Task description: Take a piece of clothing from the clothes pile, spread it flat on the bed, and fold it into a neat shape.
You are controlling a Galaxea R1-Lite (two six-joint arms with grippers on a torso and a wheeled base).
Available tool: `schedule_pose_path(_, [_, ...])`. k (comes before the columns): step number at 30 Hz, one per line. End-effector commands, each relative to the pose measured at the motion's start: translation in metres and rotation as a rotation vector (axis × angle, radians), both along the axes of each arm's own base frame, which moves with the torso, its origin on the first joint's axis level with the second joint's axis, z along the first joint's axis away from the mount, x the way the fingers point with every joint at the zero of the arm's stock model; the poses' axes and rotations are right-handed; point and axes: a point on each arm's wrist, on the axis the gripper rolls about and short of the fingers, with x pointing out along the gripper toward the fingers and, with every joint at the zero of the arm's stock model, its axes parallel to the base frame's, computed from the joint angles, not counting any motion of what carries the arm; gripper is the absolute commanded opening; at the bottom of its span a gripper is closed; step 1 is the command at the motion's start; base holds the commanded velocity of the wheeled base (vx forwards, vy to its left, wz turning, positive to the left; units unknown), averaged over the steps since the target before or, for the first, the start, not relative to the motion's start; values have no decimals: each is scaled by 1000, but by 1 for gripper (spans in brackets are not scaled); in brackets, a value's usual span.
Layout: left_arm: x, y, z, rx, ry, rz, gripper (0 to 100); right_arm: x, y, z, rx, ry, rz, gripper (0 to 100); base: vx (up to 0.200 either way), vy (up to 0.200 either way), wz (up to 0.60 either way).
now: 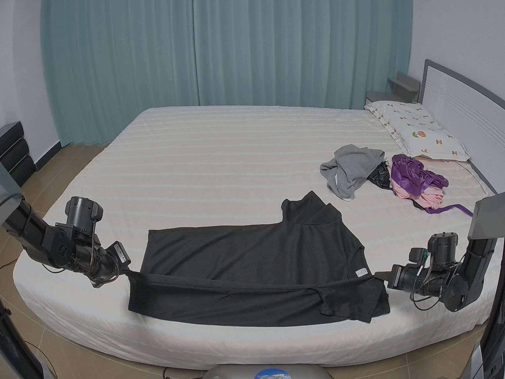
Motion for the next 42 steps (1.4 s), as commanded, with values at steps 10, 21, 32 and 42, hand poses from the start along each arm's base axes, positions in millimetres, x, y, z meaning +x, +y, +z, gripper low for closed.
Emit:
schedule_pose_path(10, [-23, 5, 17, 4, -31, 14, 0, -42, -4, 24, 20, -114, 15, 0, 0, 0, 0])
schedule_pose_path(21, [-45, 12, 29, 24, 4, 9, 0, -59, -3, 26, 19, -114, 23, 0, 0, 0, 0])
schedule_pose_path(32, [-61, 11, 28, 42, 49, -21, 0, -65, -3, 36, 36, -143, 43, 0, 0, 0, 0])
schedule_pose_path(42, [-55, 10, 18, 40, 99, -28, 0, -62, 3, 29, 37, -120, 68, 0, 0, 0, 0])
